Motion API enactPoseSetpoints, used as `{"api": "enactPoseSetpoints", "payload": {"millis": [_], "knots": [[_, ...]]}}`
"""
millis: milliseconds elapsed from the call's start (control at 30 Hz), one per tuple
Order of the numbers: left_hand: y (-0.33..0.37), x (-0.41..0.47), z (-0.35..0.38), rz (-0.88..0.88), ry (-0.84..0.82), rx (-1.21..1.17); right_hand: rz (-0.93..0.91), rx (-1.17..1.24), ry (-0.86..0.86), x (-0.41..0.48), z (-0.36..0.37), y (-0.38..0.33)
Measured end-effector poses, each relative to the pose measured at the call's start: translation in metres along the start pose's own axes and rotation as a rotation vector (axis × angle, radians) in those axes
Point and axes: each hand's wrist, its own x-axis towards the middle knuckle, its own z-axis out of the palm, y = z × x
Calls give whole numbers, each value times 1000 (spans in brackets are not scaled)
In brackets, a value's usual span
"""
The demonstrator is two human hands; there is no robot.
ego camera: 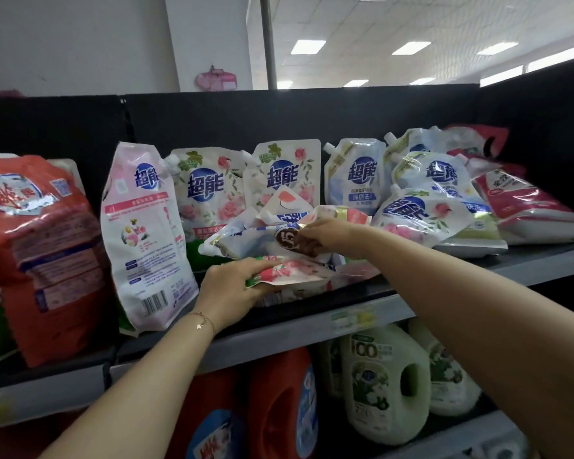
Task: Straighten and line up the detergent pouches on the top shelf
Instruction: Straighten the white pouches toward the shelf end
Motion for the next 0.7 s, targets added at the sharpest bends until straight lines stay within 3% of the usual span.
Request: {"api": "enactPoseSetpoints", "payload": {"millis": [67, 200, 400, 500, 567, 700], "knots": [[-4, 2, -1, -80, -17, -121, 7, 148, -113, -1, -10, 3], [-16, 10, -4, -169, 17, -255, -5, 183, -313, -3, -30, 5], [-32, 26, -7, -206, 141, -368, -314, 140, -596, -21, -53, 13], [-38, 30, -13, -236, 221, -405, -371, 86, -694, -26, -54, 17], [-40, 32, -15, -285, 313, -456, -372, -112, -586, -33, -46, 18], [-35, 34, -17, -352, 436, -474, -461, -348, -135, -31, -27, 14]]}}
